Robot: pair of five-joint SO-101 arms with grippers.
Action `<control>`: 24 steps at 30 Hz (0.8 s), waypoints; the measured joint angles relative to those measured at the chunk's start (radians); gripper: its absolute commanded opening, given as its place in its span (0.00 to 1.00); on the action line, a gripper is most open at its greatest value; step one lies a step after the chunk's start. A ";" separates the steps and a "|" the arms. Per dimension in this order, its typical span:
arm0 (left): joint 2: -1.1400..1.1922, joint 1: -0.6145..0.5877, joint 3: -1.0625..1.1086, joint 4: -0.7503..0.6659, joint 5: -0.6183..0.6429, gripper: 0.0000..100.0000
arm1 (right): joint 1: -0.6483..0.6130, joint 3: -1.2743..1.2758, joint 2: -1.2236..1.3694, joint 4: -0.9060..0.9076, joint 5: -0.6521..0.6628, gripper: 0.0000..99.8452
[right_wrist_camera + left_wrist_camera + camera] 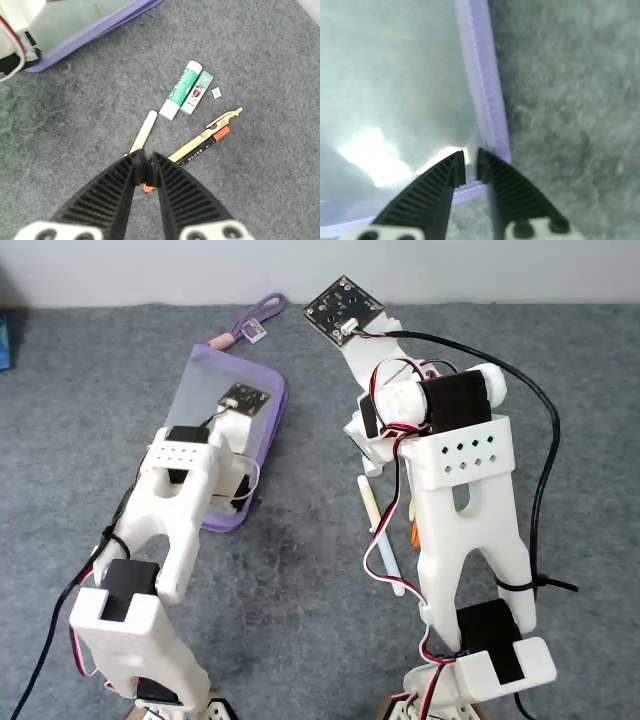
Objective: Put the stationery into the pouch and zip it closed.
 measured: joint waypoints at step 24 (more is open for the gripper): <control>-0.276 -0.229 -0.123 0.338 -0.216 0.02 | 0.000 0.000 -0.041 0.000 0.000 0.01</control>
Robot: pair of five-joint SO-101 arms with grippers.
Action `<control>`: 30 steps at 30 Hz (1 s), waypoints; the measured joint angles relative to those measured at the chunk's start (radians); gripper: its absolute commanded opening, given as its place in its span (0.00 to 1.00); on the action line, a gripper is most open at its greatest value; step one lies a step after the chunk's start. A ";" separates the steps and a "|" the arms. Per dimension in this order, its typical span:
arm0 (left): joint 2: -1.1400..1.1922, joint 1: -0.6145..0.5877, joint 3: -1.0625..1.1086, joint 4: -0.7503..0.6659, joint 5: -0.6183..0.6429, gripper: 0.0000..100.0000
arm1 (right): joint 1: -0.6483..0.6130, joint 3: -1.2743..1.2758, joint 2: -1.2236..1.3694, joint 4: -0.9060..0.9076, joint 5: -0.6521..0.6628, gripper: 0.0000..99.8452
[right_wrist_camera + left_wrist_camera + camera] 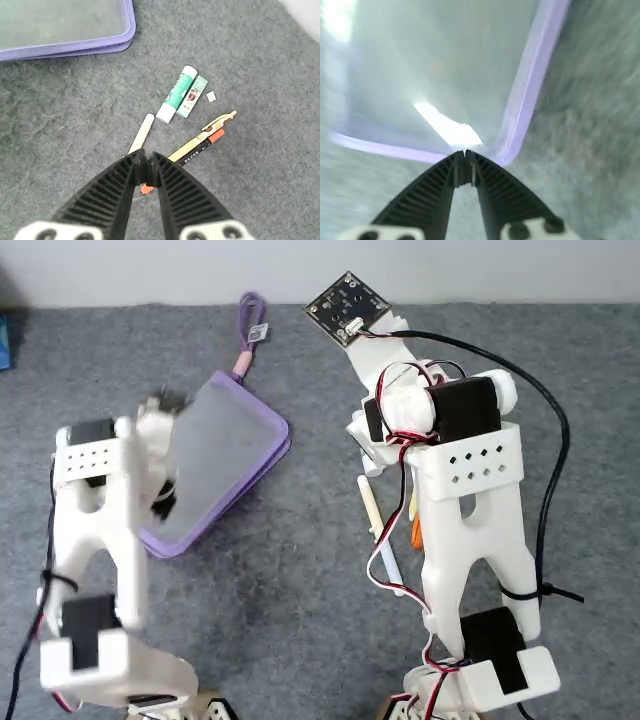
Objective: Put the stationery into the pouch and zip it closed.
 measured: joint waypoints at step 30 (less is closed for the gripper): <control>1.016 0.184 -1.162 -0.402 0.621 0.22 | 0.000 0.000 0.000 0.000 -0.147 0.01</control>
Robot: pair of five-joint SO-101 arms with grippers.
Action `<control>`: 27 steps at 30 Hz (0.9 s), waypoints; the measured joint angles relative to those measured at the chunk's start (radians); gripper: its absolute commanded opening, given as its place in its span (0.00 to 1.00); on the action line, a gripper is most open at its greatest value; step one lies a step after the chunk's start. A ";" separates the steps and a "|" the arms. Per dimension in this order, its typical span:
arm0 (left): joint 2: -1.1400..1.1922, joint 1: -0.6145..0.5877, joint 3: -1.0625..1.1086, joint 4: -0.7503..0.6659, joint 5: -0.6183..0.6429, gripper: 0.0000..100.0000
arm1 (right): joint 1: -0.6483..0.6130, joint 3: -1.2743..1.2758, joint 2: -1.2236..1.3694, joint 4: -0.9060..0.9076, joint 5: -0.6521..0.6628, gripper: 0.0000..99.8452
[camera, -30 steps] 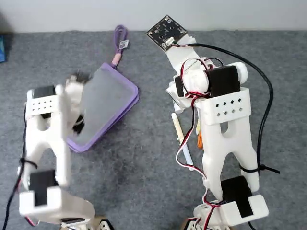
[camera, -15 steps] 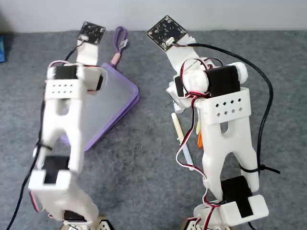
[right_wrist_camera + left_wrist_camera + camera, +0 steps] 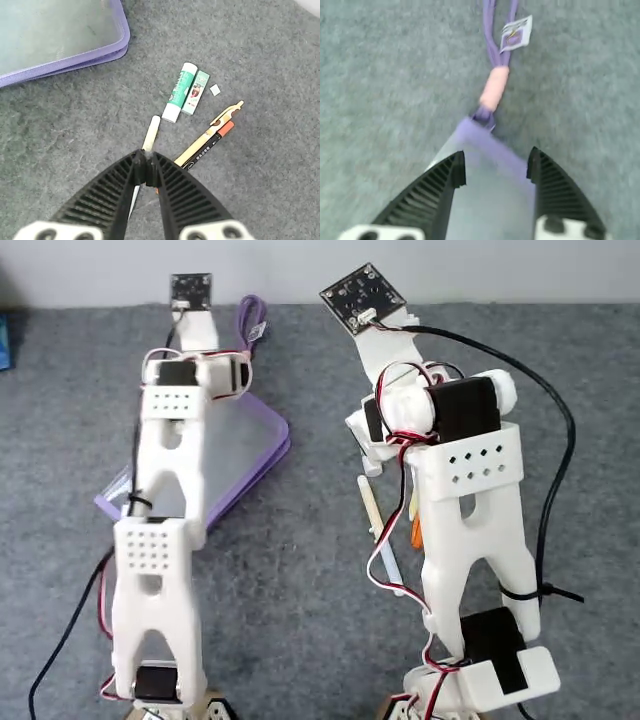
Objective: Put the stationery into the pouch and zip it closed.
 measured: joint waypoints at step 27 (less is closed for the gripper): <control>0.328 0.028 -0.624 0.617 -0.353 0.01 | 0.000 0.000 0.000 0.000 0.000 0.01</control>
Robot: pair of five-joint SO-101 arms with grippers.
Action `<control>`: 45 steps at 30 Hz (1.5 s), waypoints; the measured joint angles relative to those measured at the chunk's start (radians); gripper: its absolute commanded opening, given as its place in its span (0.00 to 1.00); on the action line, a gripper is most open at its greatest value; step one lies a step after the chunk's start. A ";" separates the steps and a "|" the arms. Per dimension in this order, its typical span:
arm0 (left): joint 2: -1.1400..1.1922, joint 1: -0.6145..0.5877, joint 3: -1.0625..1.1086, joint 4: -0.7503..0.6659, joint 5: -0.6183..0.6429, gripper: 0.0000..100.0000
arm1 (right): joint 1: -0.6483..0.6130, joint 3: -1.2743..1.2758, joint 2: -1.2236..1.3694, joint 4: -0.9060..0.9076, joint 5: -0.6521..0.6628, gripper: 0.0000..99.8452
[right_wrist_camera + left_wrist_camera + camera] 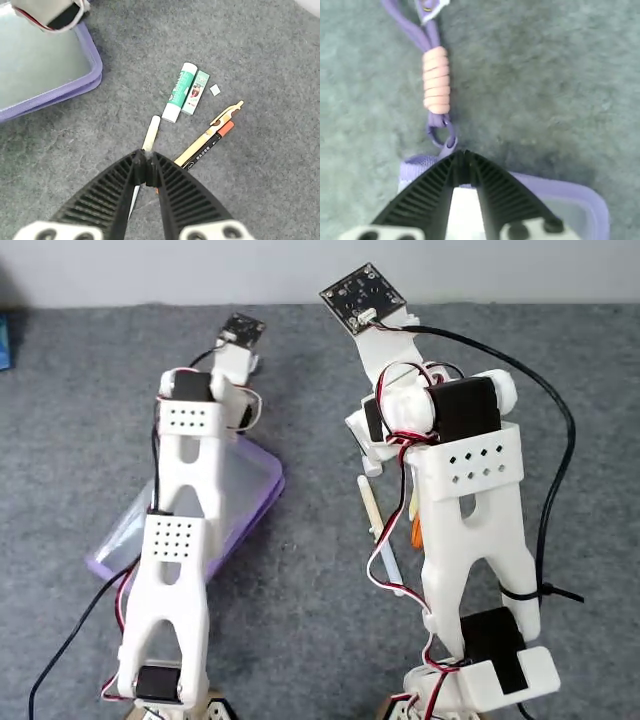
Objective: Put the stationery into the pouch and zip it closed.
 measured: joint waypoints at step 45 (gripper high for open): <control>-0.012 0.006 0.109 -0.006 -0.006 0.01 | 0.215 0.173 0.057 0.000 -0.322 0.01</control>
